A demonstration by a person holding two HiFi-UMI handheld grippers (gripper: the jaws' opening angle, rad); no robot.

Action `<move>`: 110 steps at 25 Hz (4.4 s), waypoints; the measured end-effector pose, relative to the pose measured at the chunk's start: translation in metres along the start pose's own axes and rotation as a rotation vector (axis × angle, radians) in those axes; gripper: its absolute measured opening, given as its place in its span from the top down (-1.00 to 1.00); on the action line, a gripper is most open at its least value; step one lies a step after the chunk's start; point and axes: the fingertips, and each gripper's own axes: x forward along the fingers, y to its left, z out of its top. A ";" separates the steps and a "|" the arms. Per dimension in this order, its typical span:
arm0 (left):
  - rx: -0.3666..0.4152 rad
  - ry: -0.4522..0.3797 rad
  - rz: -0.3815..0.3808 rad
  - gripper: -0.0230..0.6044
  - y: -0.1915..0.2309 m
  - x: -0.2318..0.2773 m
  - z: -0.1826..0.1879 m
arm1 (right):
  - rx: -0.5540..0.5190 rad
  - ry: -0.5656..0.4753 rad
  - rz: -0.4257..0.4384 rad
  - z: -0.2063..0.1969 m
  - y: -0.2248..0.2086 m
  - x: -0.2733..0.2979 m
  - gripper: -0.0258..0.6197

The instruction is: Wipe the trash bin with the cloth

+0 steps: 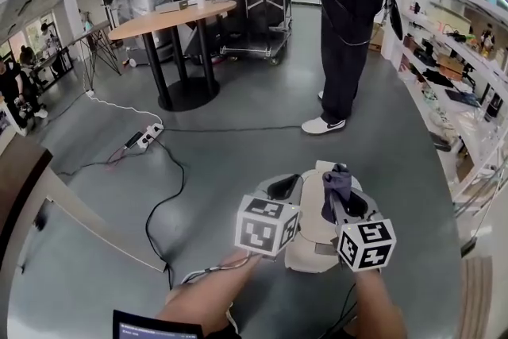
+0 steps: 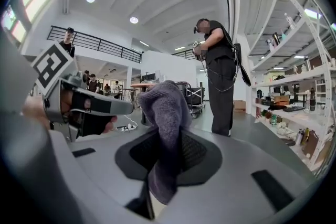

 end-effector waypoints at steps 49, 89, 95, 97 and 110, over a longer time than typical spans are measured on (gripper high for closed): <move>-0.136 0.057 0.013 0.93 0.114 0.033 0.000 | 0.033 0.803 0.017 -0.106 -0.057 0.179 0.69; 0.013 0.095 0.040 0.93 0.087 0.039 -0.013 | 0.159 0.703 -0.097 -0.107 -0.141 0.112 0.69; 0.008 0.053 0.059 0.93 0.082 0.028 -0.002 | 0.172 0.675 0.046 -0.080 -0.077 0.127 0.69; 0.001 0.044 0.062 0.93 0.084 0.022 -0.001 | 0.177 0.680 0.088 -0.079 -0.052 0.131 0.69; -0.041 -0.047 0.083 0.93 0.094 0.000 0.015 | 0.229 0.702 0.210 -0.084 0.036 0.137 0.69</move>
